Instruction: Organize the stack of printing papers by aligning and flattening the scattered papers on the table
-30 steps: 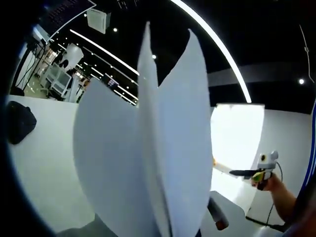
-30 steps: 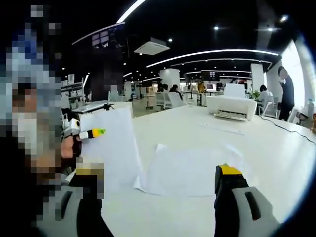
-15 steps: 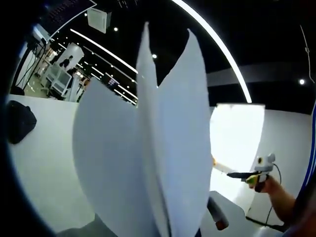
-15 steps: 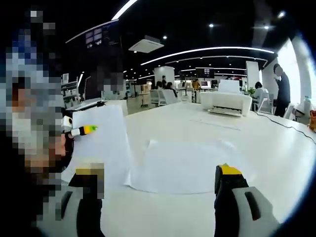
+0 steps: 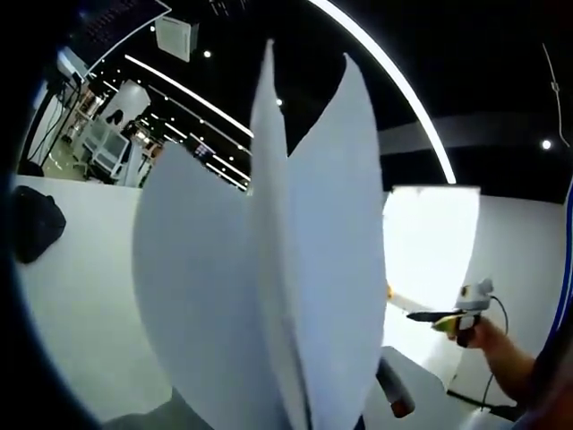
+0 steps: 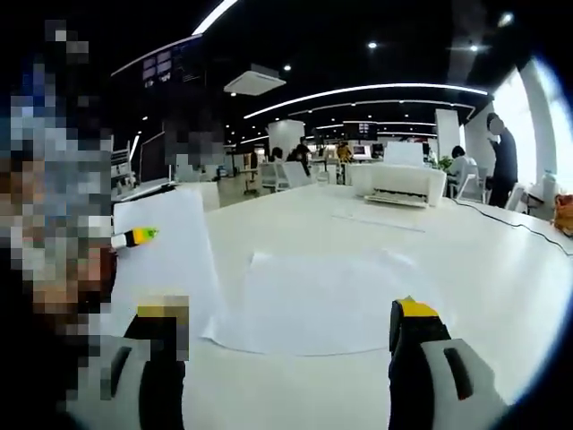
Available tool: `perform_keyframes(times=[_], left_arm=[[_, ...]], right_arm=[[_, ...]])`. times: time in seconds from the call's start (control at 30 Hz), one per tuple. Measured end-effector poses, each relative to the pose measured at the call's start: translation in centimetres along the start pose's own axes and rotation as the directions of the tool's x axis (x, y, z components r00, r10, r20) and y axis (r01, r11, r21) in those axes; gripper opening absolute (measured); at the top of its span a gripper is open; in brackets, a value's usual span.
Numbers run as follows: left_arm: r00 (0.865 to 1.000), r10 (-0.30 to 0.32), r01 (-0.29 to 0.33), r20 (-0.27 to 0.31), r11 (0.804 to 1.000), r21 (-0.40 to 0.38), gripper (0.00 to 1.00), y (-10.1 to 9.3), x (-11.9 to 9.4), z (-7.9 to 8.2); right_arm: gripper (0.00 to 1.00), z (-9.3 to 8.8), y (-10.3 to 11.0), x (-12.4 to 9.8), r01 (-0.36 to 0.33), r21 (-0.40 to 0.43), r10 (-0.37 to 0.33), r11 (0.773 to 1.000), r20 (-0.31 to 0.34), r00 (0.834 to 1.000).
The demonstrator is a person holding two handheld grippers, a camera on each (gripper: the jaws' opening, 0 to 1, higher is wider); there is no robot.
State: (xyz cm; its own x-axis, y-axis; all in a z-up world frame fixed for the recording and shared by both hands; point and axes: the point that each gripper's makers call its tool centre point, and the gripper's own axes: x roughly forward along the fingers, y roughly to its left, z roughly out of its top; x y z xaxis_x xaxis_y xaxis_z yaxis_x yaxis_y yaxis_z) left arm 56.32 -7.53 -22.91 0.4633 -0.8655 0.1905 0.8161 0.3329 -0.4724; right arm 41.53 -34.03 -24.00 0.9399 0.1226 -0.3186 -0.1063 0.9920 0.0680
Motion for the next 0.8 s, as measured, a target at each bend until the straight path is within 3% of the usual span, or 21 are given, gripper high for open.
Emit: perform_keyframes(times=[0.8], left_arm=[[1.0,-0.001,0.001,0.002,1.0,0.001,0.07,0.5,0.1,0.3]], right_arm=[[0.9,-0.4,-2.7,2.9,0.047,0.045,-0.048,0.998,0.02,0.999]])
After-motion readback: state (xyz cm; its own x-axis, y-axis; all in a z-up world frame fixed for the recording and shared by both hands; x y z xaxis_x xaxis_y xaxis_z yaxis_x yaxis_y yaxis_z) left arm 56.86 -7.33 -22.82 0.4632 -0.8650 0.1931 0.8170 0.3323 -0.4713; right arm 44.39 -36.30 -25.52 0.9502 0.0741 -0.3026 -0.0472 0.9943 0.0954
